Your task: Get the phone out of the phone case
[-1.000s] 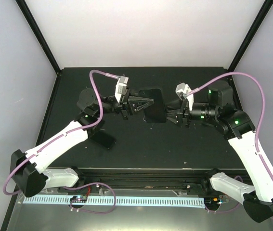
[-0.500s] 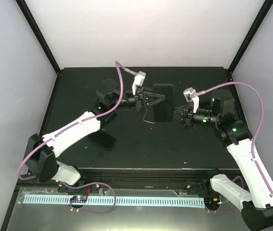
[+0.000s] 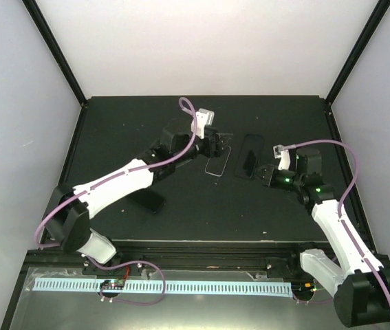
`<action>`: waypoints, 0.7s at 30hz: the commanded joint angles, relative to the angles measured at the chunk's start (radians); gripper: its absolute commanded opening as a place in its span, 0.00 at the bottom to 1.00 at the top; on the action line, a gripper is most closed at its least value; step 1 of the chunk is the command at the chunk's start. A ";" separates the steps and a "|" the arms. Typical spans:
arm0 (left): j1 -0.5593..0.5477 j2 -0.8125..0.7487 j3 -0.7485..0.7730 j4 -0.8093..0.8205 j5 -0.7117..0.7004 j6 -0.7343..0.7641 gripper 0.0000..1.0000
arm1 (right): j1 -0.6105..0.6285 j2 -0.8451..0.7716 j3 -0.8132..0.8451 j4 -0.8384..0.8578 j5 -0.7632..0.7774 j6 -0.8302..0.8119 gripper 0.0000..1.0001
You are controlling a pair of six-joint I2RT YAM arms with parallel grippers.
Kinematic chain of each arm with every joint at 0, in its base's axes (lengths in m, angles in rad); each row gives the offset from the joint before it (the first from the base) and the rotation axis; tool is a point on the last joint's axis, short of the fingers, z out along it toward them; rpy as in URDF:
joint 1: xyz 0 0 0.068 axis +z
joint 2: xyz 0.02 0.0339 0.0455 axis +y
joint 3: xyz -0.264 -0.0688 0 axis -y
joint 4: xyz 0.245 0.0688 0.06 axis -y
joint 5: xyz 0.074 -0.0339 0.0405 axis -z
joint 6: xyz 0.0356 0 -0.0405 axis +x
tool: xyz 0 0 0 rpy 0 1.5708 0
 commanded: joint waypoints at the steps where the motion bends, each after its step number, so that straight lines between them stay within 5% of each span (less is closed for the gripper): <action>1: -0.114 -0.052 -0.064 -0.031 -0.262 0.206 0.75 | -0.005 0.033 0.011 0.006 0.144 0.076 0.01; 8: -0.301 0.015 -0.231 0.192 -0.418 0.401 0.65 | -0.005 0.098 -0.043 0.061 0.220 0.104 0.01; 15: -0.403 0.100 -0.279 0.257 -0.539 0.460 0.78 | -0.031 0.307 0.003 0.110 0.096 0.043 0.01; 21: -0.405 0.151 -0.301 0.305 -0.554 0.482 0.76 | -0.034 0.340 0.019 0.082 0.134 0.028 0.01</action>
